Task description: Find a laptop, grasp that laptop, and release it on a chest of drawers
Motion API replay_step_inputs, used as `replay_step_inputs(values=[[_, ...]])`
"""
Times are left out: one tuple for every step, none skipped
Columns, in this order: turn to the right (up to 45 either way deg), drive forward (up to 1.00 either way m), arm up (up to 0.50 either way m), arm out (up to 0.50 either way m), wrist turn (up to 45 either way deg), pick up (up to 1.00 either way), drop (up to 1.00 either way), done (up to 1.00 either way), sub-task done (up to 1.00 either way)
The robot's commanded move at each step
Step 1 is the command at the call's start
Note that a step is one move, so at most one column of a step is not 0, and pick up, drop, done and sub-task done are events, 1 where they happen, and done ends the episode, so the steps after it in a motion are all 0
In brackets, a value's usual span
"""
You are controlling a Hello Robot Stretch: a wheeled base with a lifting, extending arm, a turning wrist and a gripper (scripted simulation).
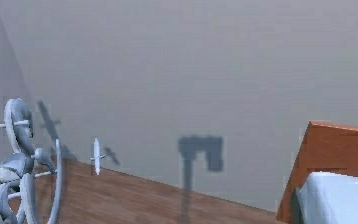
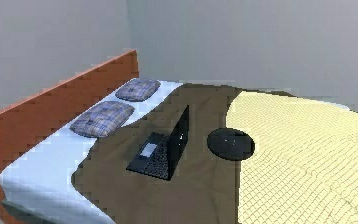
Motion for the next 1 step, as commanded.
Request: replay_step_inputs(values=[[0.0, 0.0, 0.2, 0.0, 0.0, 0.0, 0.0, 0.0, 0.0]])
